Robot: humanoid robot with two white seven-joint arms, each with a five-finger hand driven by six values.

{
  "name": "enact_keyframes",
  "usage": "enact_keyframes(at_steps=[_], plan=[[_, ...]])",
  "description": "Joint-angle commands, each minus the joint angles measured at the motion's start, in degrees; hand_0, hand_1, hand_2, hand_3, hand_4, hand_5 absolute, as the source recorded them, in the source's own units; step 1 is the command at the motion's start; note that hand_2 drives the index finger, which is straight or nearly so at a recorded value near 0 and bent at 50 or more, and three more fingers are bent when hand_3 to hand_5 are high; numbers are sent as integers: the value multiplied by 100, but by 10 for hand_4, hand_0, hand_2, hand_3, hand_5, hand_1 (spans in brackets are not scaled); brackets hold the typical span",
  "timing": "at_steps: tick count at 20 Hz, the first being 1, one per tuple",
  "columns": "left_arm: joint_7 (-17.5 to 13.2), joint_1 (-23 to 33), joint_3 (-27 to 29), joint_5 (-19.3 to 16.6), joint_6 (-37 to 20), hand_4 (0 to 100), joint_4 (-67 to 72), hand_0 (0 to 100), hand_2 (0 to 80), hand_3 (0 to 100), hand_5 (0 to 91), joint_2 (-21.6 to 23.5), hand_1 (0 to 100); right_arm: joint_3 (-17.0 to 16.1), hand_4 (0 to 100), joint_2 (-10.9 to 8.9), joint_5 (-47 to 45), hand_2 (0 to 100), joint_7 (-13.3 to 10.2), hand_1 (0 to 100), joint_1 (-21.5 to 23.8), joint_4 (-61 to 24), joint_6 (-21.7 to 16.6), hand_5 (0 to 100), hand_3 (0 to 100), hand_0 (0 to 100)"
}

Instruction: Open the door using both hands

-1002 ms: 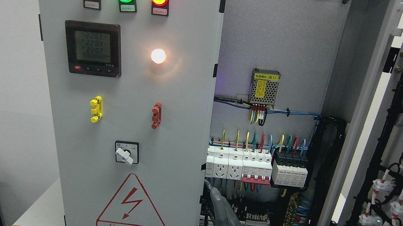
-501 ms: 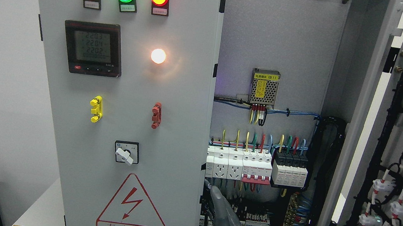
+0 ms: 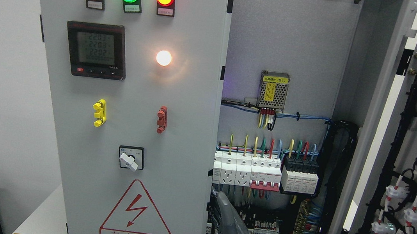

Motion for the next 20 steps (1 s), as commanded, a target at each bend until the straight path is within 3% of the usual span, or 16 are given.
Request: enact_keyframes(at_steps=[1, 8, 10, 20], plan=[[-1, -53, 44, 0, -4, 43, 0, 0, 0, 0, 0, 2, 0, -17, 0, -185, -91, 0, 109, 0, -26, 33, 4, 0, 0, 0], [-1, -53, 44, 0, -4, 44, 0, 0, 0, 0, 0, 2, 0, -26, 0, -185, -100, 0, 188, 0, -79, 138, -4, 0, 0, 0], [-1, -53, 44, 0, -4, 44, 0, 0, 0, 0, 0, 2, 0, -26, 0, -185, -100, 0, 381, 0, -105, 156, -4, 0, 0, 0], [-1, -53, 44, 0, -4, 43, 0, 0, 0, 0, 0, 2, 0, -35, 0, -255, -109, 0, 408, 0, -114, 147, -4, 0, 0, 0]])
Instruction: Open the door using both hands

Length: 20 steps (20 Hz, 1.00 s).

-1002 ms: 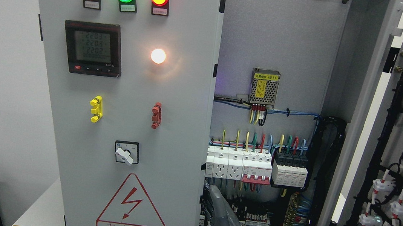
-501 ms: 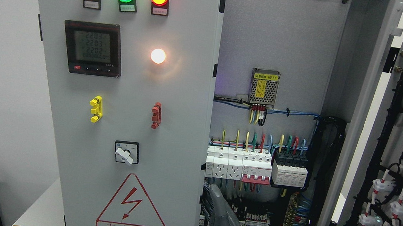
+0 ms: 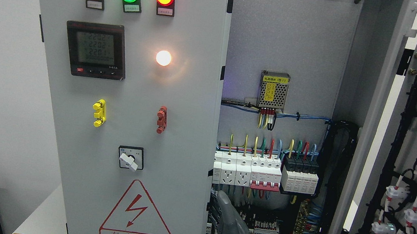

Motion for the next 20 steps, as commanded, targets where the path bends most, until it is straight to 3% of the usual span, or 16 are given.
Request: enact_keyframes(at_steps=[1, 11, 13, 20], plan=[[-1, -53, 44, 0, -4, 43, -1, 0, 0, 0, 0, -8, 0, -10, 0, -132, -6, 0, 0, 0, -7, 32, -3, 0, 0, 0], [-1, -53, 44, 0, -4, 43, -1, 0, 0, 0, 0, 1, 0, -1, 0, -132, -156, 0, 17, 0, -7, 32, 6, 0, 0, 0], [-1, -53, 44, 0, -4, 43, -1, 0, 0, 0, 0, 1, 0, 8, 0, -141, -156, 0, 157, 0, -7, 23, 6, 0, 0, 0], [-1, -53, 44, 0, -4, 42, -1, 0, 0, 0, 0, 1, 0, -1, 0, -141, -200, 0, 202, 0, -51, 14, 164, 0, 0, 0]])
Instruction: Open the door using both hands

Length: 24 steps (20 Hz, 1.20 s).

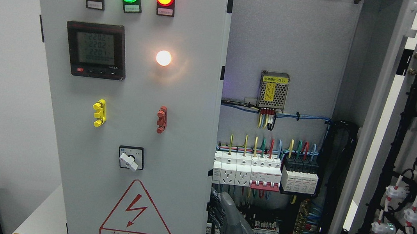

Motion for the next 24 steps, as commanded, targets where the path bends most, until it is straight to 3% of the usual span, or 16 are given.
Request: enact_keyframes(at_steps=[1, 6, 15, 24], plan=[[-1, -53, 44, 0, -4, 42, 0, 0, 0, 0, 0, 2, 0, 0, 0, -27, -58, 0, 26, 0, -34, -5, 38, 0, 0, 0], [-1, -53, 44, 0, -4, 42, 0, 0, 0, 0, 0, 2, 0, 0, 0, -27, -85, 0, 202, 0, -42, 4, 38, 0, 0, 0], [-1, -53, 44, 0, -4, 42, 0, 0, 0, 0, 0, 2, 0, -9, 0, -70, -261, 0, 228, 0, -77, 4, 38, 0, 0, 0], [-1, -53, 44, 0, -4, 42, 0, 0, 0, 0, 0, 2, 0, 0, 0, -79, -287, 0, 465, 0, -86, 4, 47, 0, 0, 0]])
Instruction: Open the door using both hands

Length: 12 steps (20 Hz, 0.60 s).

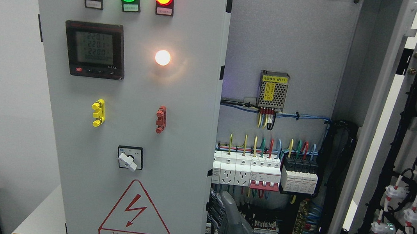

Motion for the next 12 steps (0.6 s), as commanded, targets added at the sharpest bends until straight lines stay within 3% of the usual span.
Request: enact_keyframes(at_steps=[1, 10, 12], plan=[[-1, -53, 44, 0, -4, 42, 0, 0, 0, 0, 0, 3, 0, 7, 0, -20, -29, 0, 105, 0, -15, -1, -3, 0, 0, 0], [-1, -53, 44, 0, -4, 43, 0, 0, 0, 0, 0, 3, 0, 7, 0, -81, -38, 0, 123, 0, 11, -54, 41, 0, 0, 0], [-1, -53, 44, 0, -4, 43, 0, 0, 0, 0, 0, -6, 0, 7, 0, -81, -38, 0, 245, 0, 20, -62, 41, 0, 0, 0]])
